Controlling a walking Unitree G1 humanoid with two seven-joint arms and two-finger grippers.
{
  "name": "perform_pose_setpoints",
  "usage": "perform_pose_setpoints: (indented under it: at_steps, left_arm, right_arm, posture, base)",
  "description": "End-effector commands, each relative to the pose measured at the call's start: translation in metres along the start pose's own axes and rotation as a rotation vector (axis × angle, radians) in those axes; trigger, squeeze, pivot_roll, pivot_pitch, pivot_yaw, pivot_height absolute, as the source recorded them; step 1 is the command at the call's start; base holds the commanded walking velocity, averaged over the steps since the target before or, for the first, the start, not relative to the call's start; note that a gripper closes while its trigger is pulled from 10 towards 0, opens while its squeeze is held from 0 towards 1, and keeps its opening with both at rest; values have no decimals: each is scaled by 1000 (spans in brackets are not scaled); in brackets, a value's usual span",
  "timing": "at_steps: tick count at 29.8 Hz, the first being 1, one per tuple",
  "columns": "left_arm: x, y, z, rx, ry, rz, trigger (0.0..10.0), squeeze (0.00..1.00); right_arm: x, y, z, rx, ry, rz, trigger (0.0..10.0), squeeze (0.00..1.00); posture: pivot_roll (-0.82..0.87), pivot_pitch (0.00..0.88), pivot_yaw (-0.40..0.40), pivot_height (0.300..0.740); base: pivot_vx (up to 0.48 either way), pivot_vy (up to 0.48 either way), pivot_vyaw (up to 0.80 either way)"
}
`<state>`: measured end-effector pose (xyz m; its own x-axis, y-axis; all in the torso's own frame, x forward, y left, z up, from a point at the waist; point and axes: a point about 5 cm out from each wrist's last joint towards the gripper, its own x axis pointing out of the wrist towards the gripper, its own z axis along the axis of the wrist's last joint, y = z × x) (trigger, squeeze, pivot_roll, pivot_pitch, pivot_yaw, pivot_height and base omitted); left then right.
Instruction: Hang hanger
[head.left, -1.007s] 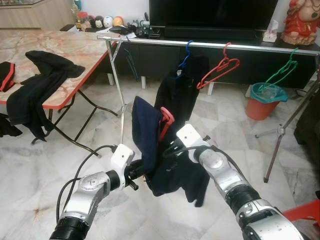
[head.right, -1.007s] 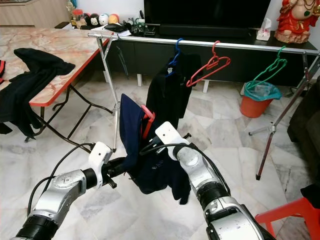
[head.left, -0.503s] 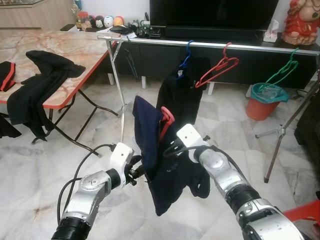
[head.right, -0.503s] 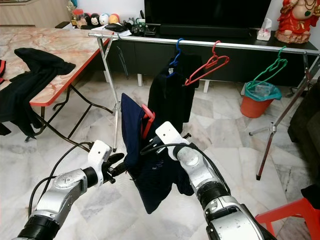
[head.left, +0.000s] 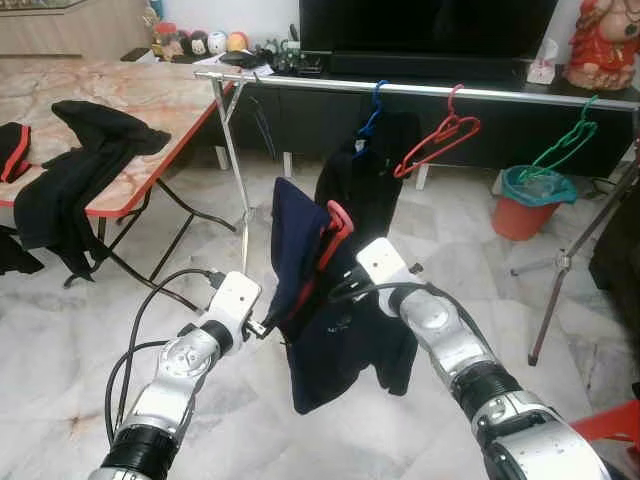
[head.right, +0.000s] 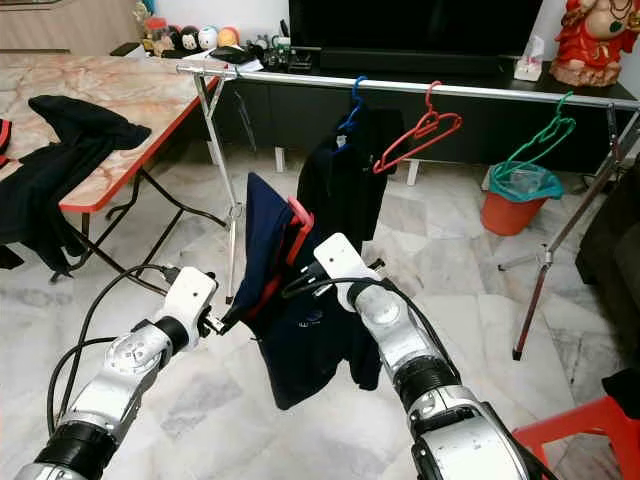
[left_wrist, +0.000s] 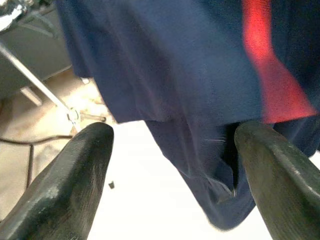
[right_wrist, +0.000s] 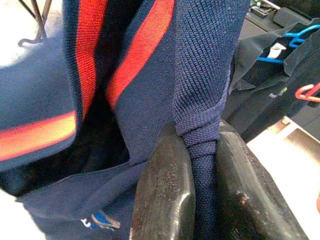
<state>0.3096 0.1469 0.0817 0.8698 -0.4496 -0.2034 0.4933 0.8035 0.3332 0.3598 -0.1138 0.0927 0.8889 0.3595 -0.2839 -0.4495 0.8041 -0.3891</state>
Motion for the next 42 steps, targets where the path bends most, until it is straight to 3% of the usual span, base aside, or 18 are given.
perform_pose_setpoints:
  at_steps: [1,9,10,15,19,20,23,26,27,31,33,36,37,38,42]
  left_arm:
    - [0,0,-3,42,18,-9,10000,1000]
    - [-7,-10,-14,114,39,-86,10000,1000]
    - [-8,-8,-14,119,39,-85,10000,0]
    - [-11,4,-15,130,36,-36,10000,0]
    - [-20,29,-11,140,23,24,10000,0]
    - [-20,29,-11,140,23,24,10000,0]
    - [-28,43,-2,144,-3,17,10000,0]
    - [-37,47,5,141,-24,-61,10000,0]
    - [-43,47,10,104,-36,-125,10000,0]
    - [-48,46,26,45,-58,-267,10000,0]
    - [-48,45,30,20,-71,-300,10000,0]
    - [-49,39,35,-26,-78,-381,10000,0]
    - [-49,36,36,-28,-72,-414,10000,0]
    - [-48,24,30,6,-15,-531,10000,0]
    - [-46,12,31,-13,16,-643,10000,0]
  right_arm:
    - [3,-8,16,10,-61,-32,0,0]
    - [3,-9,18,12,-74,-30,0,0]
    - [2,-9,19,2,-87,-12,0,0]
    - [-1,-12,17,-62,-104,44,0,0]
    - [-11,-18,10,-159,-131,129,0,0]
    - [-11,-18,10,-159,-131,129,0,0]
    - [-19,-18,-3,-213,-109,247,0,0]
    - [-26,-22,-11,-250,-99,316,0,0]
    - [-30,-25,-16,-273,-85,342,0,0]
    - [-37,-29,-26,-345,-41,411,0,0]
    - [-38,-28,-25,-337,-59,432,0,0]
    - [-39,-23,-20,-331,-98,480,0,0]
    - [-39,-22,-18,-331,-109,493,0,0]
    - [-40,-17,-16,-336,-128,542,0,0]
    - [-42,-10,-13,-337,-157,607,0,0]
  posture:
    - [59,0,20,740]
    - [62,0,24,740]
    - [62,0,24,740]
    - [64,0,25,740]
    - [66,0,22,740]
    - [66,0,22,740]
    - [74,0,10,740]
    - [75,0,3,740]
    - [73,0,4,740]
    - [74,0,4,740]
    - [80,0,6,740]
    - [74,0,13,740]
    - [74,0,13,740]
    - [75,0,17,740]
    - [74,0,20,740]
  base:
    - [0,0,0]
    - [0,0,0]
    - [0,0,0]
    - [0,0,0]
    - [0,0,0]
    - [0,0,0]
    - [0,0,0]
    - [0,0,0]
    - [0,0,0]
    - [0,0,0]
    - [0,0,0]
    - [0,0,0]
    - [0,0,0]
    - [0,0,0]
    - [0,0,0]
